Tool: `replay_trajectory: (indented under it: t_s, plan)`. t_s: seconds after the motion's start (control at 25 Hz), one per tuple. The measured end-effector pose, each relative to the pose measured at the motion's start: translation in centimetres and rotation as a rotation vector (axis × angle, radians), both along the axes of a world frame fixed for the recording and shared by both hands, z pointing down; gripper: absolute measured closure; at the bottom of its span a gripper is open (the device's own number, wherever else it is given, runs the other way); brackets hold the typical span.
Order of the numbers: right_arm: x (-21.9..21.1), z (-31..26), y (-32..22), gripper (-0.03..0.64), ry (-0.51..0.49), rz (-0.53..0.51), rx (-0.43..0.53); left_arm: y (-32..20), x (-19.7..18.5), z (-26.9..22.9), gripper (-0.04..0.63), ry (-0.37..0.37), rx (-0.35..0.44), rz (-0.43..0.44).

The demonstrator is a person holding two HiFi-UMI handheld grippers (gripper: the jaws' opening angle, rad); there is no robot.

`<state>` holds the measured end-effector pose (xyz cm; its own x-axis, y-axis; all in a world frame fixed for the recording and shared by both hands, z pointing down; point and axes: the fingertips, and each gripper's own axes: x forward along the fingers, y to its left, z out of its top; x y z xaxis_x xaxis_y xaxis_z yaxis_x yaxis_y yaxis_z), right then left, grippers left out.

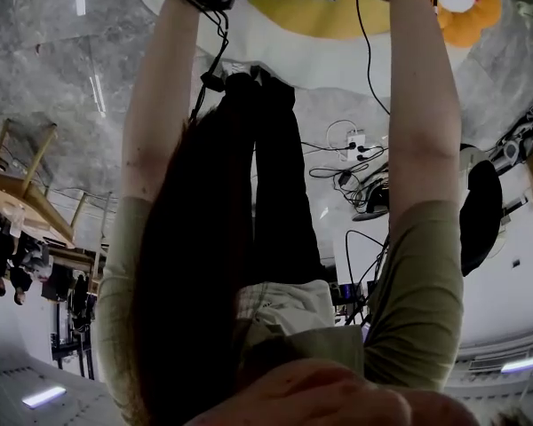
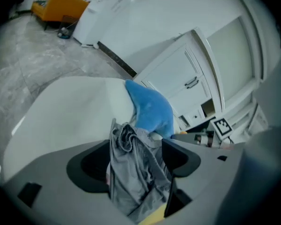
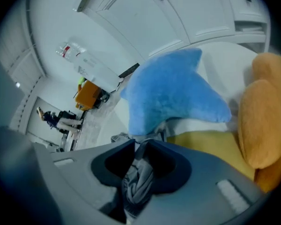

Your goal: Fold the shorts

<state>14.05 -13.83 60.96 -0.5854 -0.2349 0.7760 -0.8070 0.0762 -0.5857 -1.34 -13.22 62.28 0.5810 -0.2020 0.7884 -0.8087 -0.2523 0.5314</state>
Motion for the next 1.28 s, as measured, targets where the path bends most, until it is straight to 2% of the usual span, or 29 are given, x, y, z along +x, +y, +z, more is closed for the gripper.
replay_trajectory:
  t_s: [0.04, 0.08, 0.12, 0.24, 0.4, 0.56, 0.68, 0.84, 0.88, 0.96, 1.04, 1.08, 1.12, 1.2, 1.28]
  plan:
    - [0.0, 0.1, -0.1, 0.491, 0.011, -0.023, 0.006, -0.2, -0.1, 0.1, 0.264, -0.011, 0.012, 0.02]
    - [0.0, 0.1, -0.2, 0.355, 0.021, -0.046, 0.013, -0.3, -0.3, 0.1, 0.264, -0.021, 0.023, 0.04]
    - [0.0, 0.2, -0.4, 0.265, 0.032, -0.069, 0.019, -0.3, -0.4, 0.2, 0.264, -0.032, 0.033, 0.061]
    - [0.1, 0.3, -0.9, 0.265, 0.064, -0.136, 0.039, 0.5, -0.6, 0.8, 0.264, -0.069, 0.051, 0.14]
    - [0.2, 1.0, 0.0, 0.265, 0.113, -0.241, 0.047, 5.3, -0.2, 2.3, 0.264, -0.122, 0.037, 0.29]
    - [-0.1, 3.2, 5.5, 0.267, 0.18, -0.394, 0.006, 8.8, 0.8, 3.8, 0.264, -0.188, 0.066, 0.434]
    - [-0.4, 5.1, 9.0, 0.267, 0.227, -0.501, 0.008, 9.5, 0.7, 5.5, 0.264, -0.265, 0.115, 0.471]
    - [-1.2, 6.3, 9.9, 0.281, 0.258, -0.558, 0.082, 9.2, 0.7, 6.7, 0.266, -0.291, 0.13, 0.471]
    - [-1.3, 6.4, 10.0, 0.287, 0.273, -0.577, 0.101, 9.0, 0.8, 6.9, 0.279, -0.303, 0.142, 0.478]
    - [-1.1, 6.6, 9.9, 0.358, 0.322, -0.624, 0.136, 8.6, 0.8, 7.1, 0.336, -0.333, 0.167, 0.484]
    - [-0.9, 6.7, 9.8, 0.371, 0.365, -0.661, 0.158, 8.2, 0.6, 7.3, 0.376, -0.355, 0.173, 0.471]
    - [-0.9, 6.8, 9.8, 0.414, 0.38, -0.669, 0.165, 8.1, 0.4, 7.4, 0.402, -0.365, 0.172, 0.465]
    - [-0.7, 6.9, 9.7, 0.486, 0.392, -0.671, 0.171, 7.9, 0.1, 7.5, 0.437, -0.374, 0.172, 0.466]
    - [-0.5, 6.7, 9.5, 0.571, 0.393, -0.657, 0.182, 7.8, 0.0, 7.6, 0.526, -0.388, 0.178, 0.487]
    - [-0.3, 6.4, 9.7, 0.597, 0.364, -0.632, 0.179, 7.9, 0.0, 7.4, 0.554, -0.387, 0.184, 0.503]
